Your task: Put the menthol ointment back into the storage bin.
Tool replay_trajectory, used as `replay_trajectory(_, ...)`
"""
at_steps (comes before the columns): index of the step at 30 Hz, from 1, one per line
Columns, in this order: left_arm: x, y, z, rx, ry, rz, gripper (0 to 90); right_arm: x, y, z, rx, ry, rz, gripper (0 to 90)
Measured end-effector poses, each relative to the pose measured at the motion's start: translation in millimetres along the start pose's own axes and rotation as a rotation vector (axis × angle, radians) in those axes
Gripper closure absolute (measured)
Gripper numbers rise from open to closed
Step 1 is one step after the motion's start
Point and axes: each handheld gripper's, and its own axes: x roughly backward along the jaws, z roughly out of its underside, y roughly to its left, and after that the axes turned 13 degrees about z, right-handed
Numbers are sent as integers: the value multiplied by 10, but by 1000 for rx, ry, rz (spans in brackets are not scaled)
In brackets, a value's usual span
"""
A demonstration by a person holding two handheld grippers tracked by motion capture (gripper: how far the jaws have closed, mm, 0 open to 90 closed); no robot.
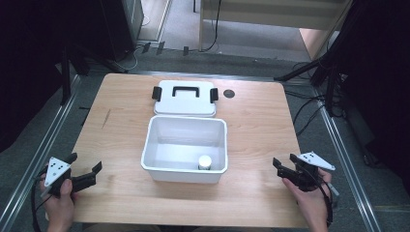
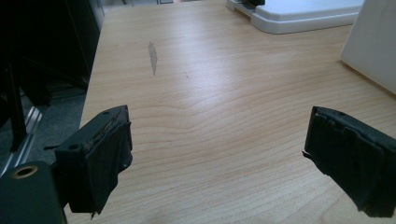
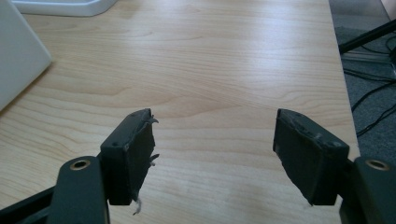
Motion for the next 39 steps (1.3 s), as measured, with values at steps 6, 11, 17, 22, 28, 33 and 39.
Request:
replay_trajectory(6, 0, 1, -1, 1, 3, 1, 82, 45, -82, 105, -7, -56, -4, 301)
replay_trajectory(11, 0, 1, 0, 0, 1, -1, 82, 98, -124, 179, -4, -104, -3, 302)
replay_trajectory(17, 1, 1, 0, -1, 0, -1, 82, 133, -170, 260, -8, -132, 12, 302)
replay_trajectory(22, 2, 1, 0, 1, -1, -2, 82, 138, -224, 342, -28, -141, 28, 302)
replay_trajectory(28, 2, 0, 0, 0, -1, -3, 83, 163, -277, 421, -50, -169, 35, 302)
replay_trajectory(33, 2, 1, 0, 0, -2, -2, 83, 195, -290, 455, -60, -173, 50, 302)
replay_trajectory(39, 1, 4, 0, 0, -1, -3, 82, 207, -279, 467, 3, -141, 118, 257)
